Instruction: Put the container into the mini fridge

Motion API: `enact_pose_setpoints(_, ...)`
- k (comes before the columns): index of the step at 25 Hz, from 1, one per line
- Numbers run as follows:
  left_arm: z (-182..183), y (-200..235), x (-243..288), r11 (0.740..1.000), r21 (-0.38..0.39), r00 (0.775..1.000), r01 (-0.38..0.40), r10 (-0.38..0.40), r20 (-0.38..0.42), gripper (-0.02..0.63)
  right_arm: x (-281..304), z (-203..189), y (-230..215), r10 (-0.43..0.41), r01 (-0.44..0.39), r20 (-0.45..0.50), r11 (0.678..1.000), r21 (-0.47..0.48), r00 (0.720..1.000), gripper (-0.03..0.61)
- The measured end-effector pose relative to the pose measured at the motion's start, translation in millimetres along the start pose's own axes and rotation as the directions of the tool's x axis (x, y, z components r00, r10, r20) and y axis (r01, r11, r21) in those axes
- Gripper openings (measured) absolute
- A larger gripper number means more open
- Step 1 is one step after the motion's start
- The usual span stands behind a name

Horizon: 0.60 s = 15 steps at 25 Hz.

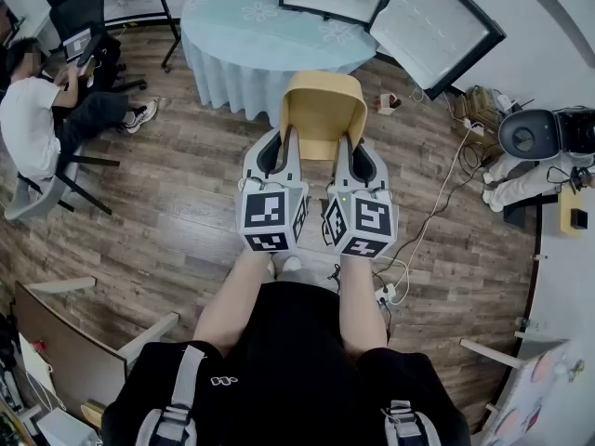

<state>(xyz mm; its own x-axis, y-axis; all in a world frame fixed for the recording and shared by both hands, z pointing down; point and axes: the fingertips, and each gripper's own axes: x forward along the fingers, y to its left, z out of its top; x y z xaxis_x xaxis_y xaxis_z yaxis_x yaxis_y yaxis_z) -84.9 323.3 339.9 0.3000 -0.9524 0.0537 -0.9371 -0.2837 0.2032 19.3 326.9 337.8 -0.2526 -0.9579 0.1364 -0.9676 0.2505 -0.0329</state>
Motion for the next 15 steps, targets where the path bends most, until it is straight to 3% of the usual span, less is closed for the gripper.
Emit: enact_pose_setpoints(15, 2.0, -26.5, -1.2, 0.999, 0.031, 0.999, -0.032, 0.031, 0.020, 0.020, -11.8, 4.1, -21.6, 0.047, -0.047, 0.030, 0.999, 0.005, 0.998, 0.025)
